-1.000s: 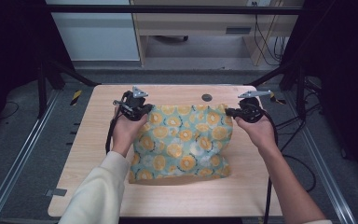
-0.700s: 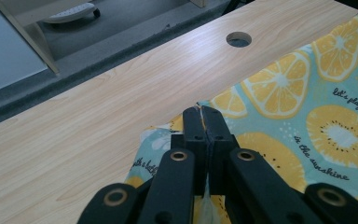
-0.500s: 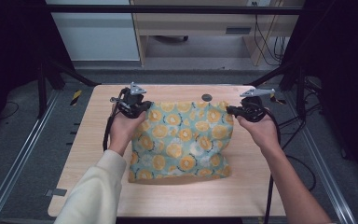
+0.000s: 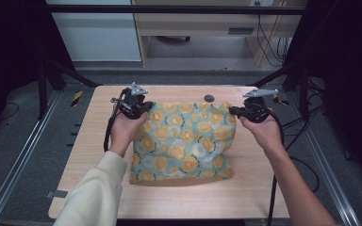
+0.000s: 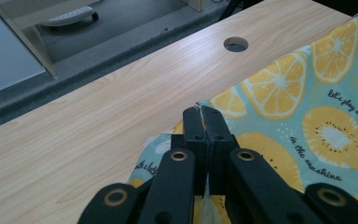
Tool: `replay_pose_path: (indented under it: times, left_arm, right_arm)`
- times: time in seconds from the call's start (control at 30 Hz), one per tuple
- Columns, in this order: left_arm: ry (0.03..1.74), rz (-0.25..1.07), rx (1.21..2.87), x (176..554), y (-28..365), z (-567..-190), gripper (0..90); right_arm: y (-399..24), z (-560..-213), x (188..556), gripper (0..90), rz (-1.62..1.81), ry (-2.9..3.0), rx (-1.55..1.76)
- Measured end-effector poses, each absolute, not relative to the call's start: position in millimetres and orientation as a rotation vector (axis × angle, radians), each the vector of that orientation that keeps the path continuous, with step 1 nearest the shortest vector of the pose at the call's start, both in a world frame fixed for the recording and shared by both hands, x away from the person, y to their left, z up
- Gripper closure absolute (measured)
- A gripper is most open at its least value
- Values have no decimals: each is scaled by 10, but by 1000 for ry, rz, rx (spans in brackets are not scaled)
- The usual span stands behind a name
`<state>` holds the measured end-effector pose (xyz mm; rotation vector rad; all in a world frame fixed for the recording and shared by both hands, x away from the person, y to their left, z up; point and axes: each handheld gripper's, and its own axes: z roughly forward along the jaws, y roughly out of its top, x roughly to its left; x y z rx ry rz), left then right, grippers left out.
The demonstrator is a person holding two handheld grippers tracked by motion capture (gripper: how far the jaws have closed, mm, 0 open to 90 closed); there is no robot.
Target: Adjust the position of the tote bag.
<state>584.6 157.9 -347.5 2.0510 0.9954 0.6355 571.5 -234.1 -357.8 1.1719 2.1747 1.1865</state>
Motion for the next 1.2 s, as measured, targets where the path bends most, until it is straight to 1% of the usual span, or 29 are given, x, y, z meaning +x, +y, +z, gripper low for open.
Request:
replay_pose_path:
  times: [0.17,0.3,0.47,0.73,0.97,1.07,1.17,1.2]
  left_arm:
    - [987,637,2037,5820,1575,-3452,900]
    - [948,644,2055,5740,1574,-3414,900]
    - [906,638,2059,5615,1589,-3295,900]
    - [901,659,2045,5612,1592,-3146,900]
    - [866,672,2051,5519,1615,-3166,900]
    - [813,697,2028,5357,1639,-3212,898]
    - [793,694,2021,5257,1647,-3250,898]
    - [782,678,2018,5155,1651,-3291,898]
  right_arm:
    - [-2350,-3562,5696,900,1189,2174,1164]
    - [-2362,-3530,5640,900,1185,2182,1140]
    - [-2360,-3430,5499,900,1163,2195,1070]
    - [-2319,-3250,5425,900,1150,2189,1019]
    - [-2326,-3233,5358,900,1144,2193,981]
    - [-2334,-3263,5188,900,1161,2196,945]
    - [-2331,-3287,5078,900,1167,2206,916]
    - [-2329,-3319,4973,900,1172,2213,892]
